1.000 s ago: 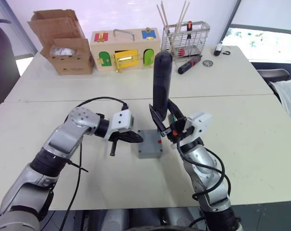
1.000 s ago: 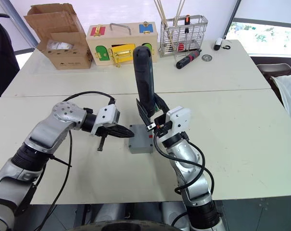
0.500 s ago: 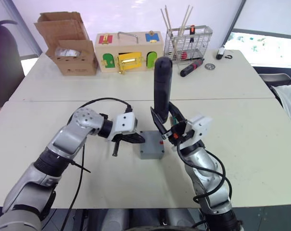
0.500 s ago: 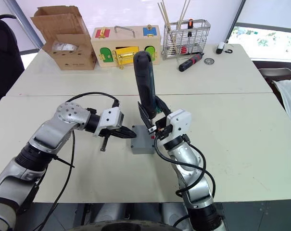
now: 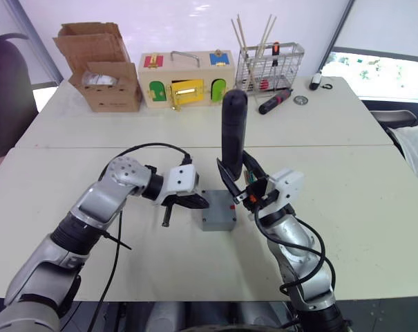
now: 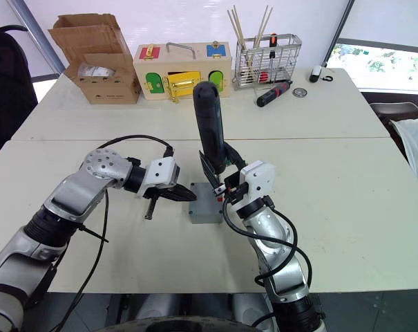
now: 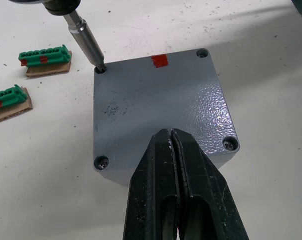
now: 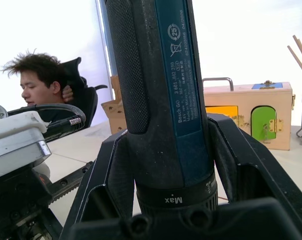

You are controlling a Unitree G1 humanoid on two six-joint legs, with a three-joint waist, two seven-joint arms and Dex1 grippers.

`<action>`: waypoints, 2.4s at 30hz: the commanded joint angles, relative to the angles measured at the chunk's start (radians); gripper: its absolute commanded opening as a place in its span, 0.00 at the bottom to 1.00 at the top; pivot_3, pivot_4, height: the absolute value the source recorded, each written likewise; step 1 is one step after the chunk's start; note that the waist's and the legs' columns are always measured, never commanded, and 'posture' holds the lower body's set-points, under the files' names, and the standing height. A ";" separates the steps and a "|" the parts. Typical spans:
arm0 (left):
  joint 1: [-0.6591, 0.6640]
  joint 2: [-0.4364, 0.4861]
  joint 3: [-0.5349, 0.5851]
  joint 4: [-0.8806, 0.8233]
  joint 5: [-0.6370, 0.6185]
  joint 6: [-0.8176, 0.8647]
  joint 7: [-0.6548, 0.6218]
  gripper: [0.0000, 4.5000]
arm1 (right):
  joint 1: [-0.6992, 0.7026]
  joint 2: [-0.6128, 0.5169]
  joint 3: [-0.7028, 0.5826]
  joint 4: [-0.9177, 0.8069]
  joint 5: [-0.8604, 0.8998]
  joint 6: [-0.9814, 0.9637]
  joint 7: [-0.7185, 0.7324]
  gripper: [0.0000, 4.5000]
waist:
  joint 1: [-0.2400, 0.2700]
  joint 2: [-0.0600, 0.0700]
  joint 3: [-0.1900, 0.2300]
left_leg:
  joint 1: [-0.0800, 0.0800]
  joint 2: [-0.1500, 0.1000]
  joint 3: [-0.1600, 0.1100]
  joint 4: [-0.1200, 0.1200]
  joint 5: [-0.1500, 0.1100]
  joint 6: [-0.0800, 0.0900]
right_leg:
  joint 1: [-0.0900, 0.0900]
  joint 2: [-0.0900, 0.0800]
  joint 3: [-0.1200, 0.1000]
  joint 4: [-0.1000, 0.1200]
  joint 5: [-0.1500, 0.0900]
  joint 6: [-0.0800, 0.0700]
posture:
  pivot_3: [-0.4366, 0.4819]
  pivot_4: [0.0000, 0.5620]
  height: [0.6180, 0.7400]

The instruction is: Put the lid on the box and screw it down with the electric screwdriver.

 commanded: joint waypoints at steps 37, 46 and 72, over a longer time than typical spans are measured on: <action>0.004 -0.068 0.108 0.035 -0.103 0.079 0.036 0.00 | -0.457 -0.068 -0.313 -0.394 0.494 0.673 -0.025 0.43 | 0.001 0.008 0.010 | -0.020 0.000 -0.002 0.000 0.000 -0.001 | -0.018 -0.002 -0.001 -0.001 0.000 0.000 | 0.48 0.27 1.00; -0.095 -0.066 0.169 0.158 -0.109 0.081 0.056 0.00 | -0.592 -0.161 -0.472 -0.281 0.649 0.779 -0.062 0.43 | 0.000 0.008 0.014 | -0.037 0.000 -0.001 0.003 0.002 -0.003 | -0.037 -0.003 -0.001 0.004 0.000 0.000 | 0.48 0.27 1.00; -0.029 -0.046 0.060 -0.180 -0.201 0.084 -0.064 0.00 | -0.386 -1.106 -0.550 0.473 1.157 1.621 -0.057 0.43 | 0.003 0.011 0.023 | -0.047 0.002 0.008 0.009 -0.001 0.003 | -0.045 -0.001 0.002 0.006 0.001 0.000 | 0.48 0.27 1.00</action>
